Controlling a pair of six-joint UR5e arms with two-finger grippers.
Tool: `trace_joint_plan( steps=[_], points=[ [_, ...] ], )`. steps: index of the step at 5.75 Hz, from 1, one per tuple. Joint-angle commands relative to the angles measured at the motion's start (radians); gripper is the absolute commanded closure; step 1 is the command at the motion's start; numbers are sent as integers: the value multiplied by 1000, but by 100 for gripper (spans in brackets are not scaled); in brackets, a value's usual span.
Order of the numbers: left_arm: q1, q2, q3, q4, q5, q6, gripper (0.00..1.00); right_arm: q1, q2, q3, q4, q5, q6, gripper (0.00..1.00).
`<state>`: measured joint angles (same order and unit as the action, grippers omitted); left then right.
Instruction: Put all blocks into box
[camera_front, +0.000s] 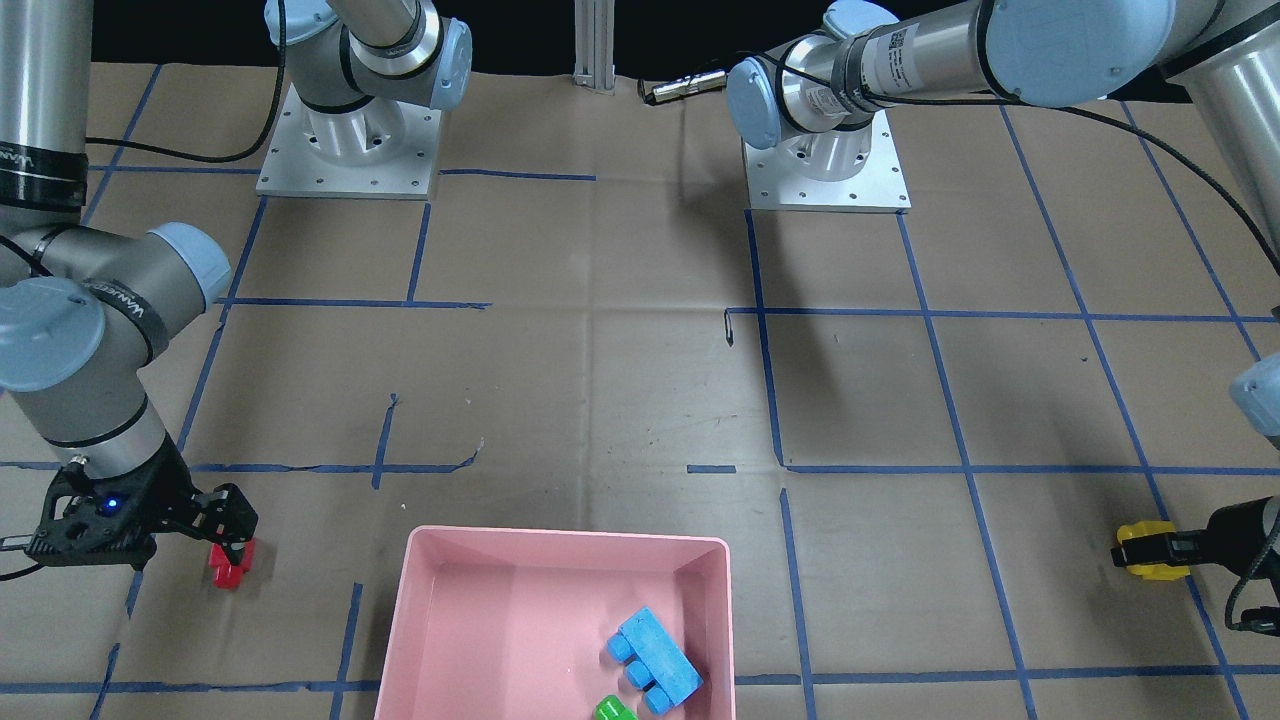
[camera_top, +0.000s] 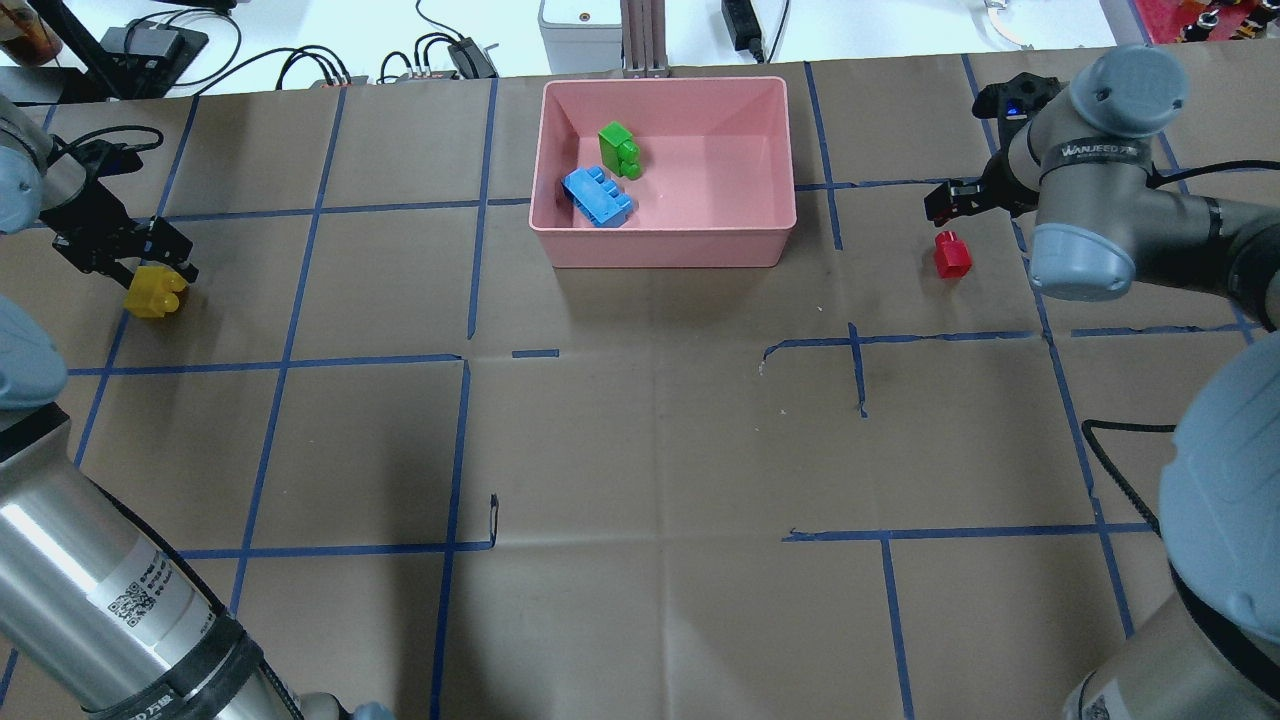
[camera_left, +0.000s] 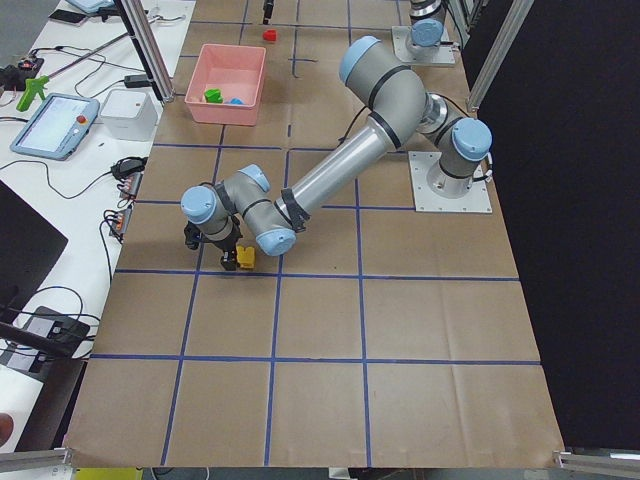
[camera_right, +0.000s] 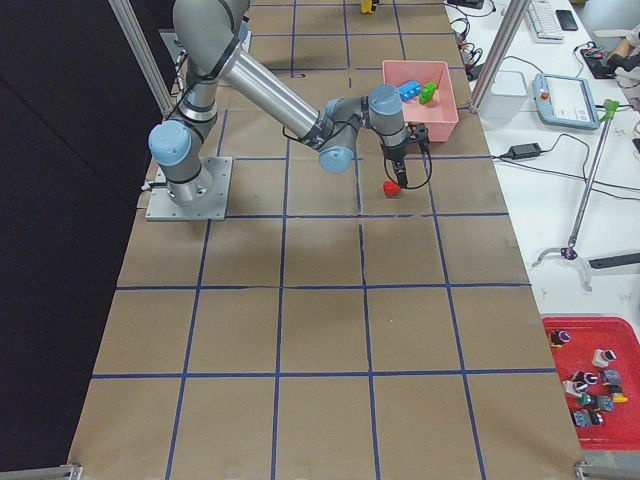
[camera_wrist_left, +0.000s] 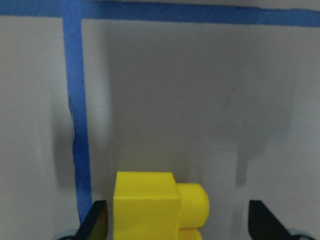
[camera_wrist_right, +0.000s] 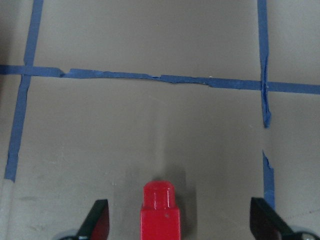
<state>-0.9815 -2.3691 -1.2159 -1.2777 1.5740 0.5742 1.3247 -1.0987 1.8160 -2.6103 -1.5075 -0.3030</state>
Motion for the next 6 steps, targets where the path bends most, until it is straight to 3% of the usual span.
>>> trace_joint_plan(
  steps=[1,3,5,6],
  points=[
    [21,10,-29,1,18,3,17,14,25,54,-40,3,1,1],
    [24,11,-25,1,17,0,47,16,31,74,-97,3,-1,1],
    [24,10,-7,4,17,-5,65,13,45,80,-117,0,-10,2],
    [24,14,-5,6,18,-7,74,13,45,85,-113,-13,-14,9]
  ],
)
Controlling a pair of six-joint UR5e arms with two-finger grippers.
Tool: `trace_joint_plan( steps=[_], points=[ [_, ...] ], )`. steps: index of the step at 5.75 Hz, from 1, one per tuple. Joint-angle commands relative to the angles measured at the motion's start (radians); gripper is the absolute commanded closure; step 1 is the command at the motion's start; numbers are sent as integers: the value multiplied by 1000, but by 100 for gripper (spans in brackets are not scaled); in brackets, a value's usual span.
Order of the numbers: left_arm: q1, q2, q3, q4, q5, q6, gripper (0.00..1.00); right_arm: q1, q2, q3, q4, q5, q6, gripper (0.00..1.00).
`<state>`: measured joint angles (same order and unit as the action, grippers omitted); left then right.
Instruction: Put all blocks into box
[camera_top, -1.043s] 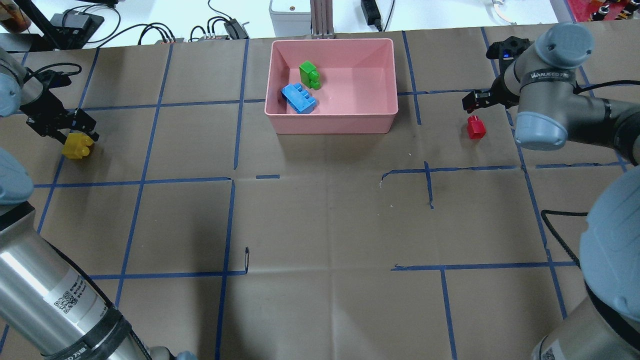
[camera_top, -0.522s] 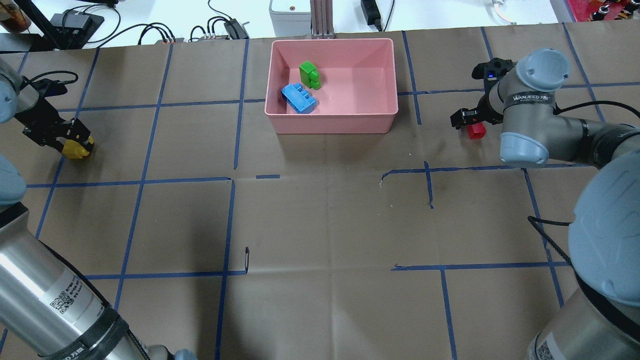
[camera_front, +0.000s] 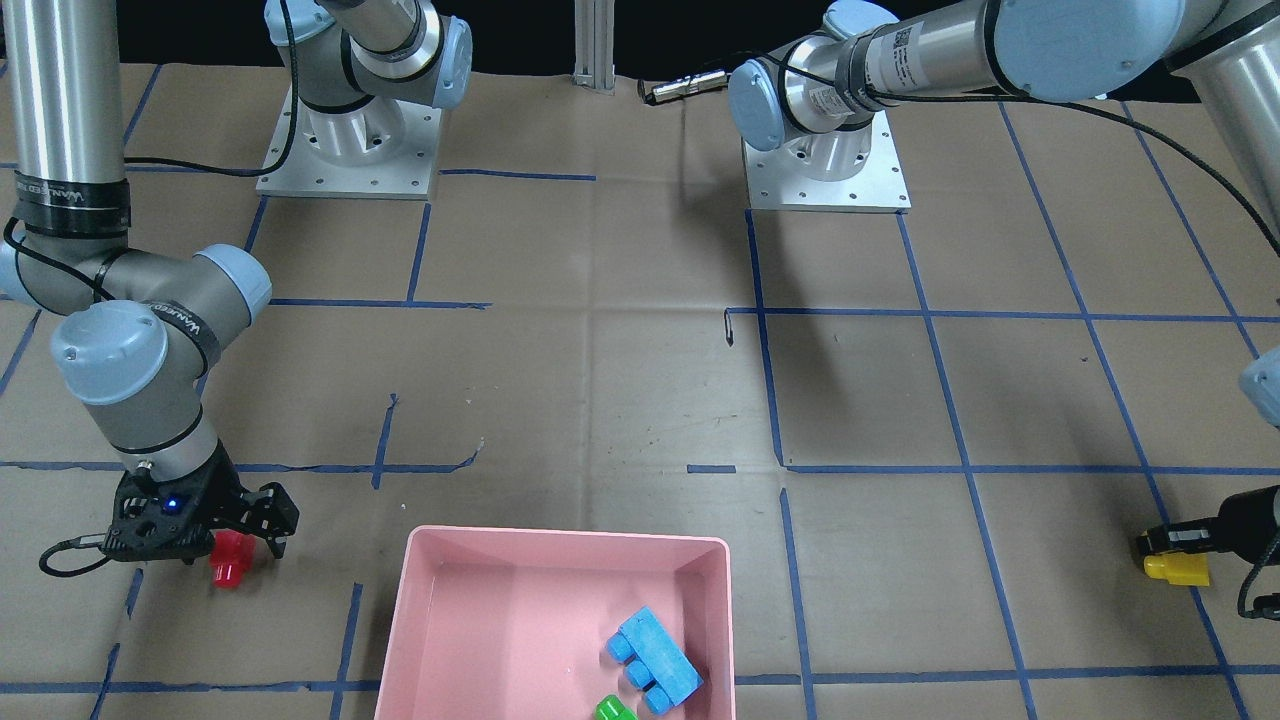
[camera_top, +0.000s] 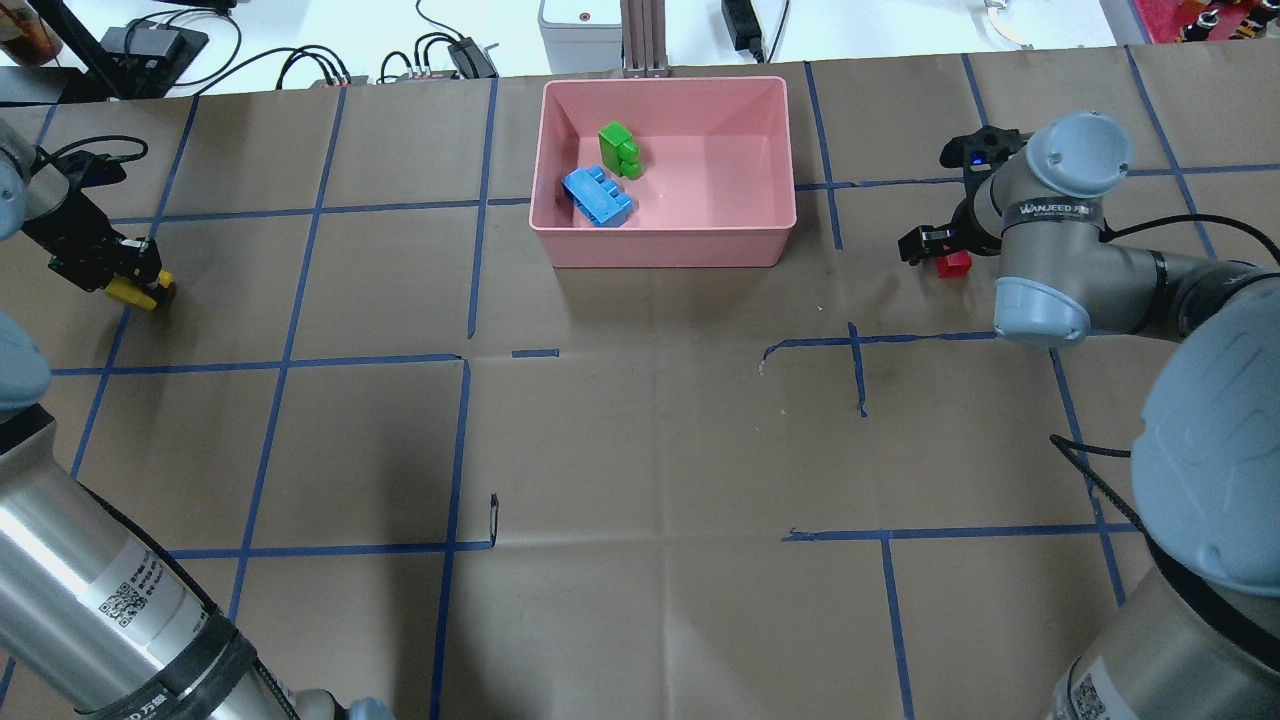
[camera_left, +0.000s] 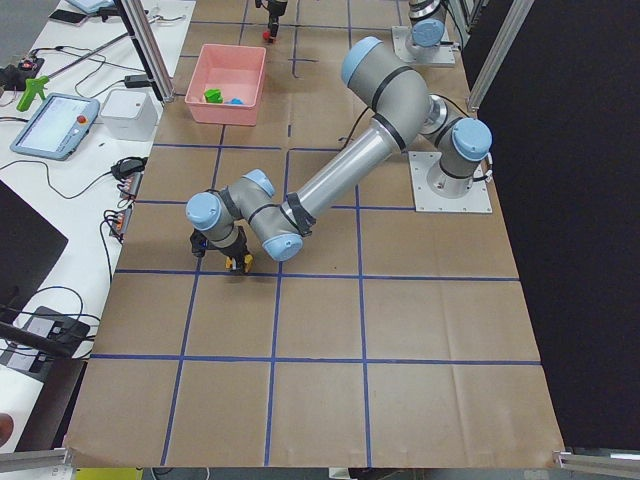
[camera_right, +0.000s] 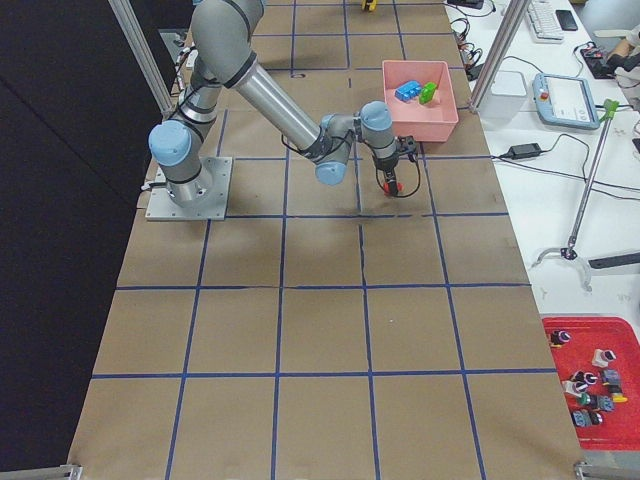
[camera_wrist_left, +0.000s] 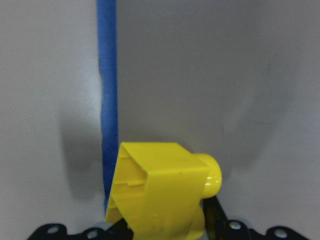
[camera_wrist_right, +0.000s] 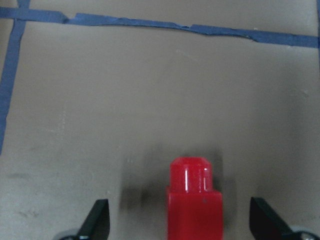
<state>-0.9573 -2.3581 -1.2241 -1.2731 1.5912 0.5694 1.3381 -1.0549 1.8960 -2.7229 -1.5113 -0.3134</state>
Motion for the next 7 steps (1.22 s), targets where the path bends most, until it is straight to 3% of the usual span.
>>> trace_joint_plan(
  steps=[1,2,3,4,5,7],
  points=[
    [0,3,3,1,1,-6,84,0,0,17,0,-12,-3,23],
    [-1,8,3,1,0,-16,93,0,-7,20,2,-15,-1,40],
    [-1,25,5,1,1,-23,100,0,-8,21,14,-15,0,63],
    [-3,45,5,0,3,-34,100,-2,-17,20,40,-9,11,92],
    [-8,55,6,0,6,-36,100,-2,-20,21,46,-13,11,97],
    [-68,173,64,-75,54,-54,100,-2,-97,8,90,-12,11,97]
  ],
)
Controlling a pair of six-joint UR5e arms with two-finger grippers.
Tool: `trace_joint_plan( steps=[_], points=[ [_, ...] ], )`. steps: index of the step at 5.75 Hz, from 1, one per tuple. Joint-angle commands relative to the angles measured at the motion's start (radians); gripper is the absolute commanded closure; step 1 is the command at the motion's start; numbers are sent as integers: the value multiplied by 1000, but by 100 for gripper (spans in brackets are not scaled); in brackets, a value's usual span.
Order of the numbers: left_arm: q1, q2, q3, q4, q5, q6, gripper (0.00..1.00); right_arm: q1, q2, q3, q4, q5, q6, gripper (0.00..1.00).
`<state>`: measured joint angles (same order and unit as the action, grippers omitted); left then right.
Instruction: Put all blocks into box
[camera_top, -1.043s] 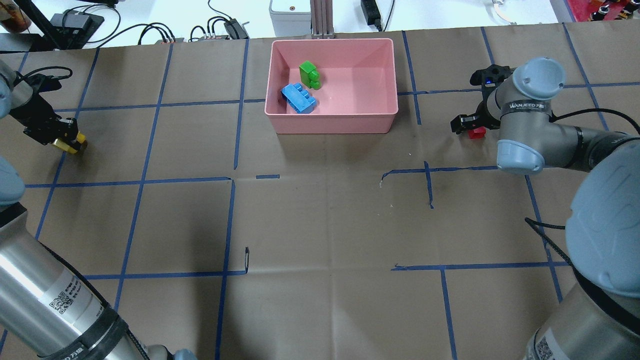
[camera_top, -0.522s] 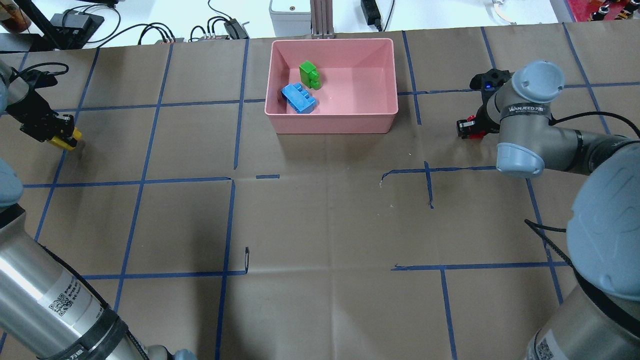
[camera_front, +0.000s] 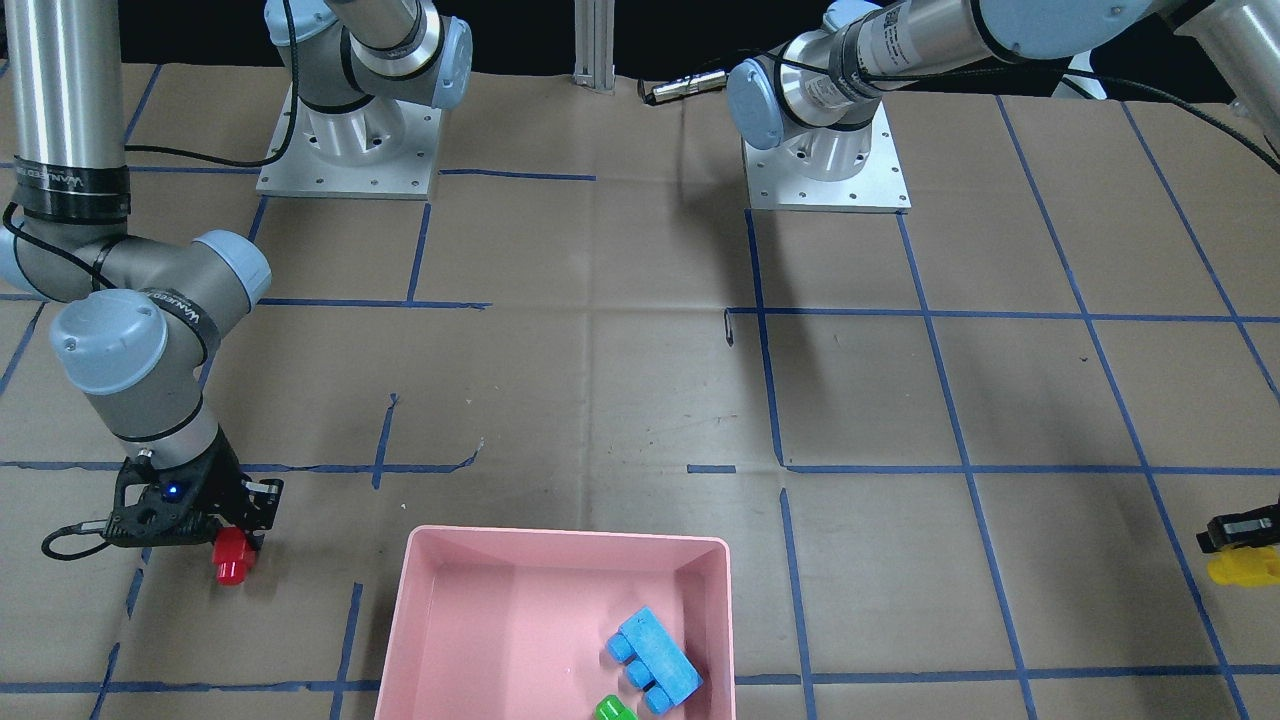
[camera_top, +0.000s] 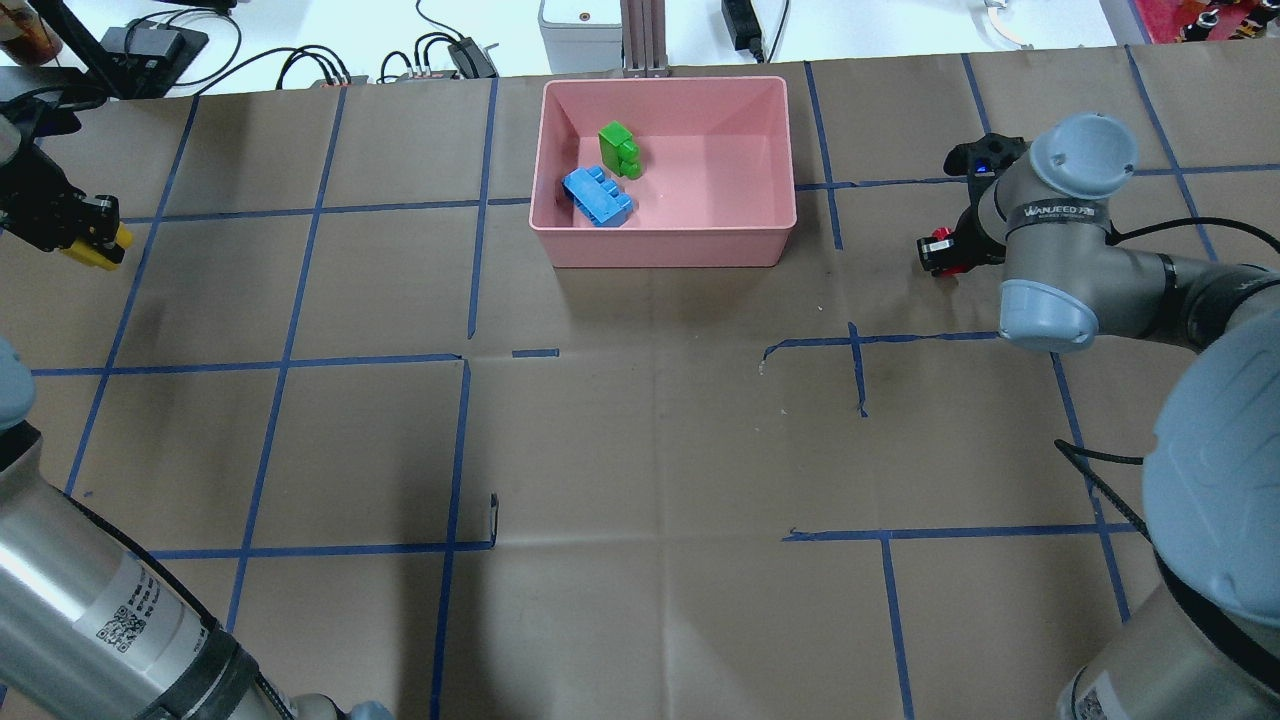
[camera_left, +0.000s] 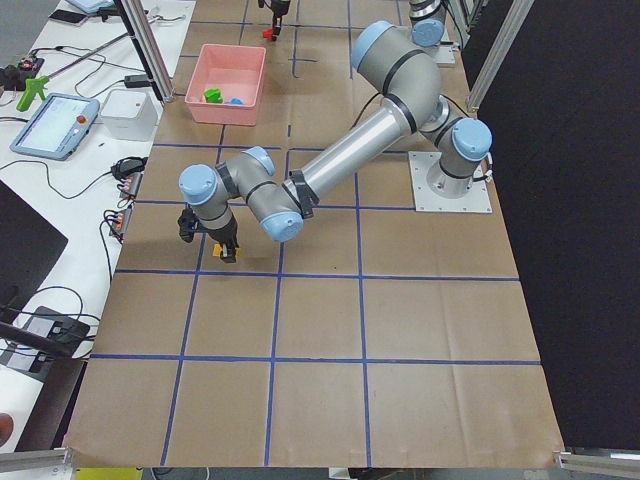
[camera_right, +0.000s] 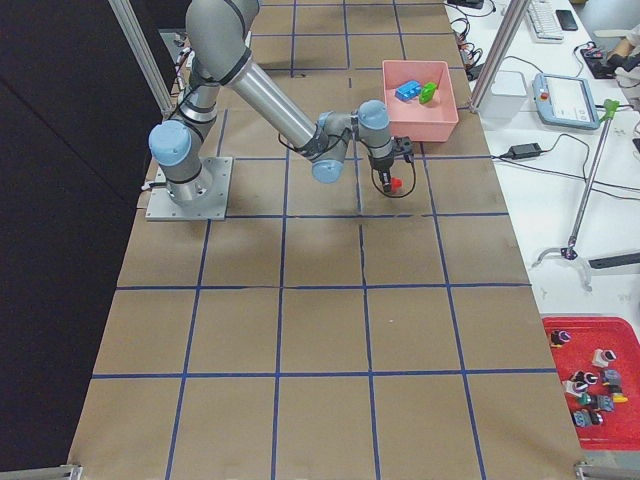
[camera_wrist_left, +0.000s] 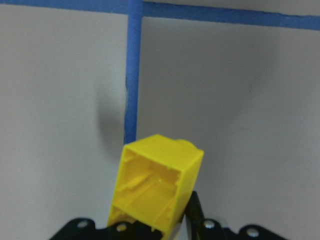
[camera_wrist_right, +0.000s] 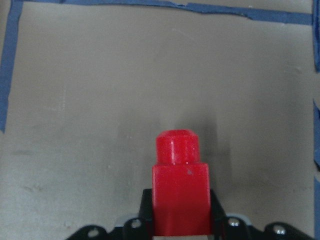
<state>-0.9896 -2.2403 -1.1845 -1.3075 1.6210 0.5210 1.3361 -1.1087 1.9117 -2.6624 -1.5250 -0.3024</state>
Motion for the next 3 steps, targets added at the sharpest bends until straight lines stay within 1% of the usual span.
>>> trace_joint_plan(
  steps=[1,2,3],
  points=[
    [-70,92,25,-47,52,-24,100,3,-124,-60,130,5,0,97],
    [-99,120,26,-47,56,-32,100,9,-173,-159,344,18,-1,97],
    [-125,140,26,-49,53,-36,100,49,-171,-310,557,88,-3,97]
  ],
)
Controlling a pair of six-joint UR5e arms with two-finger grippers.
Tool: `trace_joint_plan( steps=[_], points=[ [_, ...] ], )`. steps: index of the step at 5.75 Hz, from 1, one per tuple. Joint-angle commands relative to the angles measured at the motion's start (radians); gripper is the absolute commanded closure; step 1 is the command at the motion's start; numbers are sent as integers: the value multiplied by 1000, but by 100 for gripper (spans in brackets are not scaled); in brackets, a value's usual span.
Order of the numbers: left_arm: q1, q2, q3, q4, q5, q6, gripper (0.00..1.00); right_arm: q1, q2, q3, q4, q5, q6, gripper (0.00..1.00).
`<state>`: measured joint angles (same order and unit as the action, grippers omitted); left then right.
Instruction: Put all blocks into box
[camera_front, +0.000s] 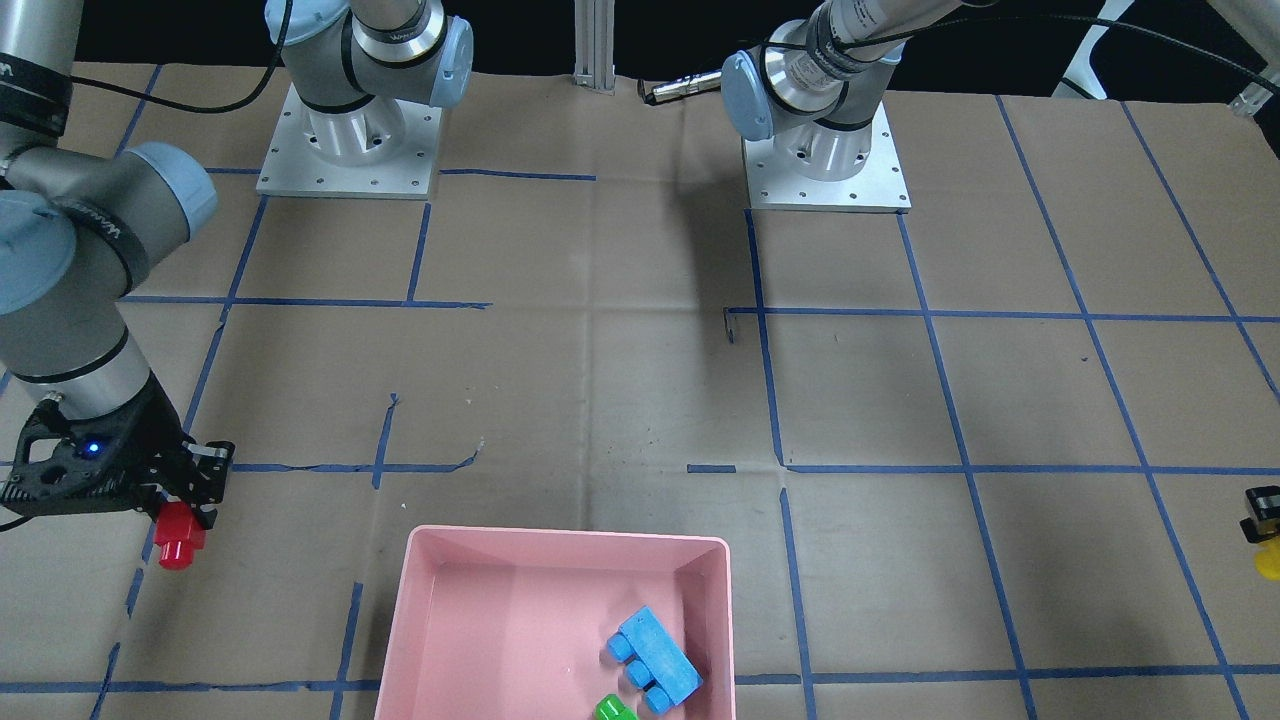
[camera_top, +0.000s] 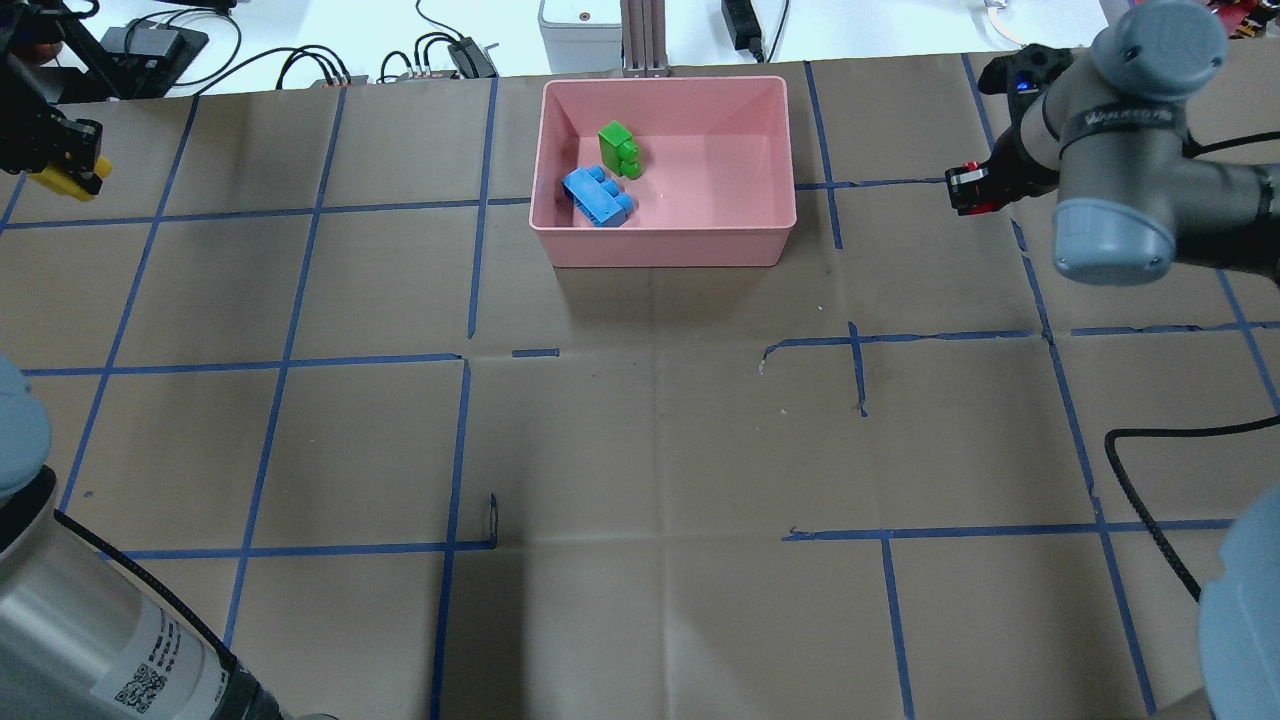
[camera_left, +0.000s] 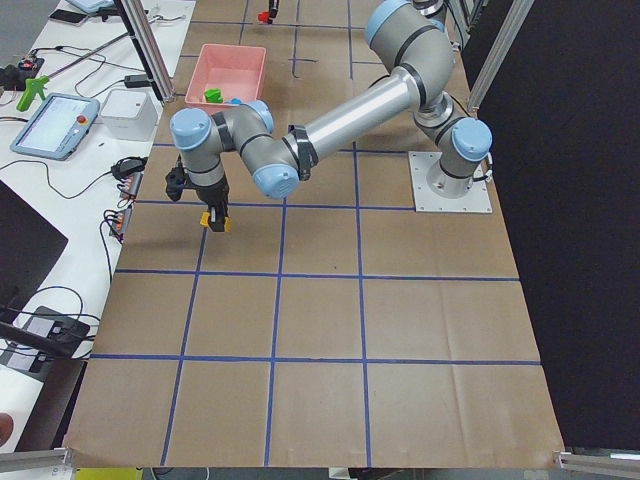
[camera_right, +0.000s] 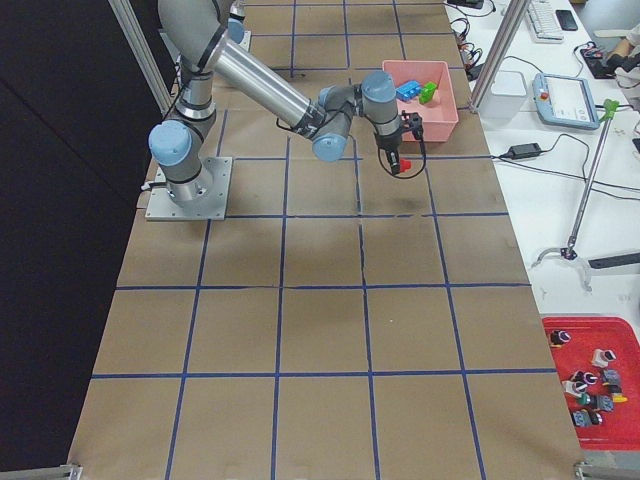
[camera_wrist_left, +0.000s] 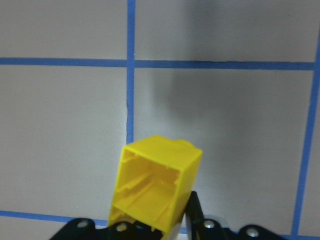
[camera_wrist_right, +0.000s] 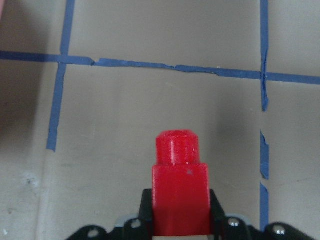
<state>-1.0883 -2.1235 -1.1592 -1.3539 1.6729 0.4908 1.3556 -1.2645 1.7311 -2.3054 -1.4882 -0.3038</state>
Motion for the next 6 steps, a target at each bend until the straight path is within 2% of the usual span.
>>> trace_joint_plan(
  steps=[1,2,3,5,6],
  points=[
    [-62,31,1,-2,-5,-36,100,83,-4,-212,307,133,2,96],
    [-109,30,1,-1,-7,-104,100,147,34,-229,284,242,2,96],
    [-160,31,3,-1,-12,-173,100,212,84,-240,151,255,55,96],
    [-258,27,1,-1,-97,-359,100,313,224,-261,-184,255,164,96],
    [-321,25,3,-1,-116,-467,100,336,271,-277,-266,250,181,94]
  ],
)
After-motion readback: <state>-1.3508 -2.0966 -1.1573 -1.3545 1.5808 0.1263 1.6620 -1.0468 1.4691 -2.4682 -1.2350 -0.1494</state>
